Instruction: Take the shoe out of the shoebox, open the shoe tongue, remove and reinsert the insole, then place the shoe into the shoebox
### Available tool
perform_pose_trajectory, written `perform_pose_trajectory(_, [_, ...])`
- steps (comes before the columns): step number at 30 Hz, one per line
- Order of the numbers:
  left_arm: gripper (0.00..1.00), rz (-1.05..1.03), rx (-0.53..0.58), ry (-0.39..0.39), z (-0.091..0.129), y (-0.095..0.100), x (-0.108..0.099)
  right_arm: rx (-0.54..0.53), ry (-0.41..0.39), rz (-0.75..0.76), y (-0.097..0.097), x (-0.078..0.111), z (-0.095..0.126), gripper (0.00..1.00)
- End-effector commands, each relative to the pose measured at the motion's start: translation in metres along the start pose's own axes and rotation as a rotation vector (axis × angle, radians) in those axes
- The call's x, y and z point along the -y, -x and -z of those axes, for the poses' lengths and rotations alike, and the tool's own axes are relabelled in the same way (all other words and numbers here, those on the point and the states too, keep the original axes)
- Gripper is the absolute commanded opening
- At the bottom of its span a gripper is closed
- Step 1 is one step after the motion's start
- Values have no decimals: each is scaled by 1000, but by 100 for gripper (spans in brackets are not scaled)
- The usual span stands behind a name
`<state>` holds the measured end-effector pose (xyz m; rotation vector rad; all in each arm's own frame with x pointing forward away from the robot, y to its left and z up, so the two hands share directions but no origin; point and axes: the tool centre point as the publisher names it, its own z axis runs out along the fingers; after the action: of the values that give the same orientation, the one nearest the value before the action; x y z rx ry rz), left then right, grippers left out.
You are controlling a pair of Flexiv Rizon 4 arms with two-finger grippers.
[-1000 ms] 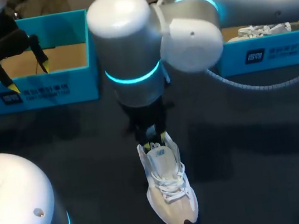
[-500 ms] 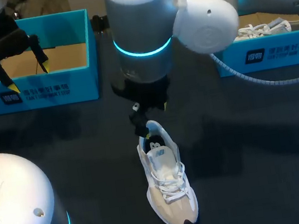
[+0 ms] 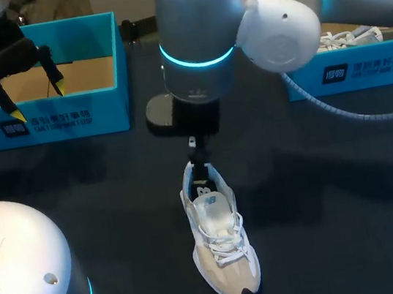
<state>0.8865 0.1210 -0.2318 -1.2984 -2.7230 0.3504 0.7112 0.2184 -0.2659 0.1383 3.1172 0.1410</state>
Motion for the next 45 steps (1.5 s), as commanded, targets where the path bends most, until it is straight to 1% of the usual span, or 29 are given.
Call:
perform_pose_trajectory(1, [100,0,-2,2,0,0,0,32,-49,260,12,-14,-11,100])
perform_pose_trajectory(3, [100,0,-2,2,0,0,0,46,-32,303,17,-16,-15,100])
perform_pose_trajectory(7, [100,0,-2,2,0,0,0,56,-38,329,28,-17,-24,100])
perform_pose_trajectory(11, [100,0,-2,2,0,0,0,56,-31,362,41,-14,-33,100])
perform_pose_trajectory(17, [100,0,-2,2,0,0,0,23,-14,340,50,-9,-50,100])
perform_pose_trajectory(19, [100,0,-2,2,0,0,0,2,-29,320,53,-10,-58,100])
perform_pose_trajectory(21, [100,0,-2,2,0,0,0,0,-16,330,55,-10,-65,100])
perform_pose_trajectory(23, [100,0,-2,2,0,0,0,-4,-20,324,57,-9,-72,100])
perform_pose_trajectory(24, [100,0,-2,2,0,0,0,5,-1,331,57,-9,-74,100])
perform_pose_trajectory(26, [100,0,-2,2,0,0,0,3,-9,329,57,-8,-81,100])
perform_pose_trajectory(27, [100,0,-2,2,0,0,0,12,5,335,57,-8,-84,100])
perform_pose_trajectory(29, [100,0,-2,2,0,0,0,13,5,336,57,-9,-86,100])
perform_pose_trajectory(30, [100,0,-2,2,0,0,0,14,5,336,57,-11,-95,100])
perform_pose_trajectory(32, [100,0,-2,2,0,0,0,12,-4,332,57,-12,-102,100])
perform_pose_trajectory(33, [100,0,-2,2,0,0,0,18,10,338,57,-12,-105,100])
perform_pose_trajectory(38, [100,0,-2,2,0,0,0,10,-13,324,57,-14,-114,100])
perform_pose_trajectory(45, [100,0,-2,2,0,0,0,-3,-4,310,63,-11,-129,100])
